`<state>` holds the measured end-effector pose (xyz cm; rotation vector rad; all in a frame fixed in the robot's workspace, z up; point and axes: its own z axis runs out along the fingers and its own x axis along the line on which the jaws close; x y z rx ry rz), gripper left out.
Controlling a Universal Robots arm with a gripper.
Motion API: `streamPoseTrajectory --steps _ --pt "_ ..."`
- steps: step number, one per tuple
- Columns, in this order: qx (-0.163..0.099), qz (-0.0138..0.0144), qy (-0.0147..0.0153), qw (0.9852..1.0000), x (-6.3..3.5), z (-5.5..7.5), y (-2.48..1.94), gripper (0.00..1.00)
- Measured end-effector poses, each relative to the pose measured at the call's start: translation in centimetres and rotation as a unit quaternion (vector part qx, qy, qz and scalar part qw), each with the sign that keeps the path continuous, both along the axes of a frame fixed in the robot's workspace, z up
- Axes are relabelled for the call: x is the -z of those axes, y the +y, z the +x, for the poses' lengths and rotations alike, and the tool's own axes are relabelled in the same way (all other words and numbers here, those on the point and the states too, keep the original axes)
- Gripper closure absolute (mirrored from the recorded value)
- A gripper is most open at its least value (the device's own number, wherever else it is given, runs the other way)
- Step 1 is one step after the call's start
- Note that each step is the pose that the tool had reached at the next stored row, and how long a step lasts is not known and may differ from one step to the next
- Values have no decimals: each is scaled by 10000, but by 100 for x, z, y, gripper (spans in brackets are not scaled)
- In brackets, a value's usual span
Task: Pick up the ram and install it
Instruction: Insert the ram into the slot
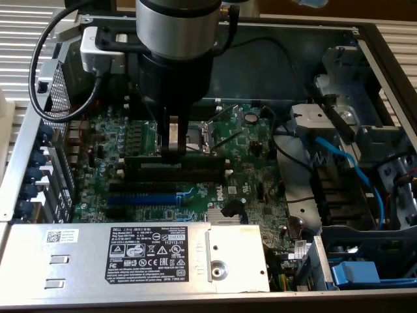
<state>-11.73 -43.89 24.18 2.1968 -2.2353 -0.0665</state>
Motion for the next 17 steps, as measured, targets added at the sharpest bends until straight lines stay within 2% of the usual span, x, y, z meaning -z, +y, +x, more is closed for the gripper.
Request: streamPoseTrajectory --steps 4,17 --pt "1 -1 10 10000 0 11 -1 87" --pt "7 -1 11 10000 12 12 7 87"
